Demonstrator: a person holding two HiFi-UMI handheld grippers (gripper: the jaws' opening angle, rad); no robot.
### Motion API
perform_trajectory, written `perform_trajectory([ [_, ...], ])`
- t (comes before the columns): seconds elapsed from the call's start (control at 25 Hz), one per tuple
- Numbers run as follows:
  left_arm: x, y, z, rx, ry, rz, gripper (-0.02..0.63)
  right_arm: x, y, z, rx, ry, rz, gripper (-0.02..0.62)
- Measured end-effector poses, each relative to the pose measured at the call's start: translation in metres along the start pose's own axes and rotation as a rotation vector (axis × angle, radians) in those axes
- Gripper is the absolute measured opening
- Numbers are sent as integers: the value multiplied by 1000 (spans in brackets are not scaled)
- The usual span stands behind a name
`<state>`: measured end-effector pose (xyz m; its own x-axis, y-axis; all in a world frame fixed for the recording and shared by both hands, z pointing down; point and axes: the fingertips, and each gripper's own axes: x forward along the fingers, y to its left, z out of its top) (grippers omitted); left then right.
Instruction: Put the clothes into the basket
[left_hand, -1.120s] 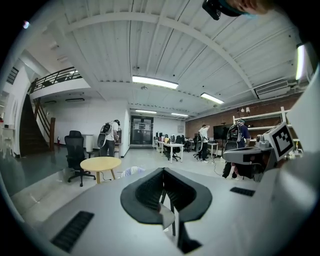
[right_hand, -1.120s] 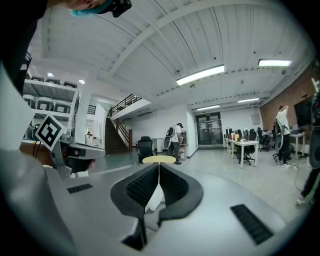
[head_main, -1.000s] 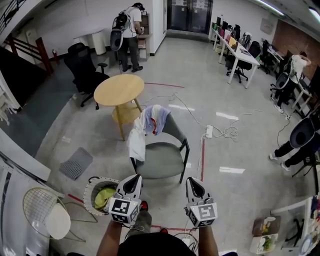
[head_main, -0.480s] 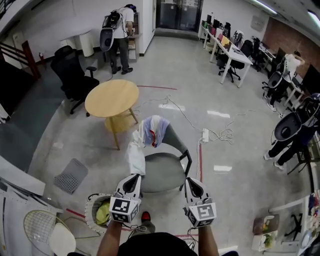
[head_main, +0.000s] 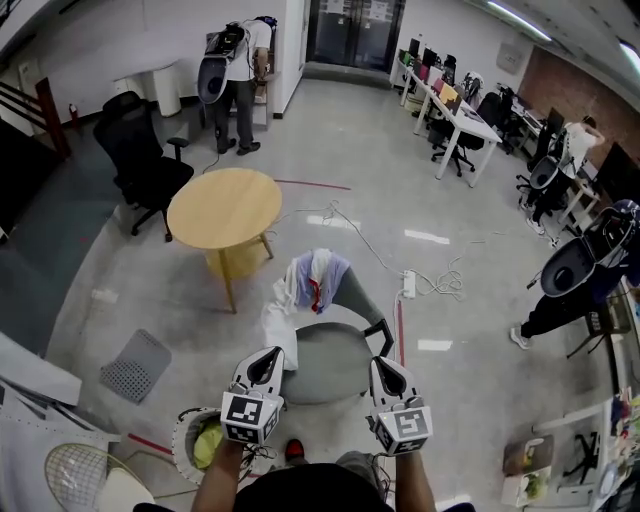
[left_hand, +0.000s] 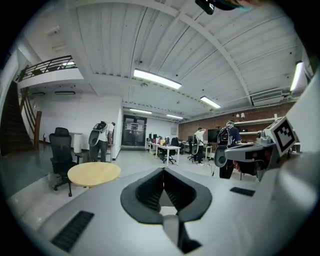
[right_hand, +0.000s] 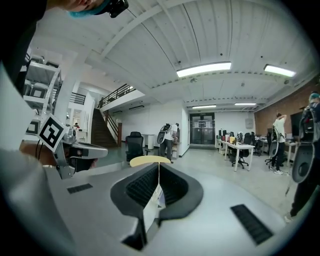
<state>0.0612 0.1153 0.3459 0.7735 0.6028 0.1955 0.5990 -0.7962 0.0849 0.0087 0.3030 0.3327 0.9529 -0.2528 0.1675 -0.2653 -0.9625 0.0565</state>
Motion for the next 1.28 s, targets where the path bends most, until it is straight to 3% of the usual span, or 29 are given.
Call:
perform_trajectory([
  [0.52,48,44,6,-2,-23,43,8,77,-12,4,-25,-3,60,28],
  [0.96,153,86,7,17,37,129,8,198,-69,-11,34,35,159,28],
  [1.28,221,108,-25,-58,97,163,8,270,-106,-47,107,94,198,28],
])
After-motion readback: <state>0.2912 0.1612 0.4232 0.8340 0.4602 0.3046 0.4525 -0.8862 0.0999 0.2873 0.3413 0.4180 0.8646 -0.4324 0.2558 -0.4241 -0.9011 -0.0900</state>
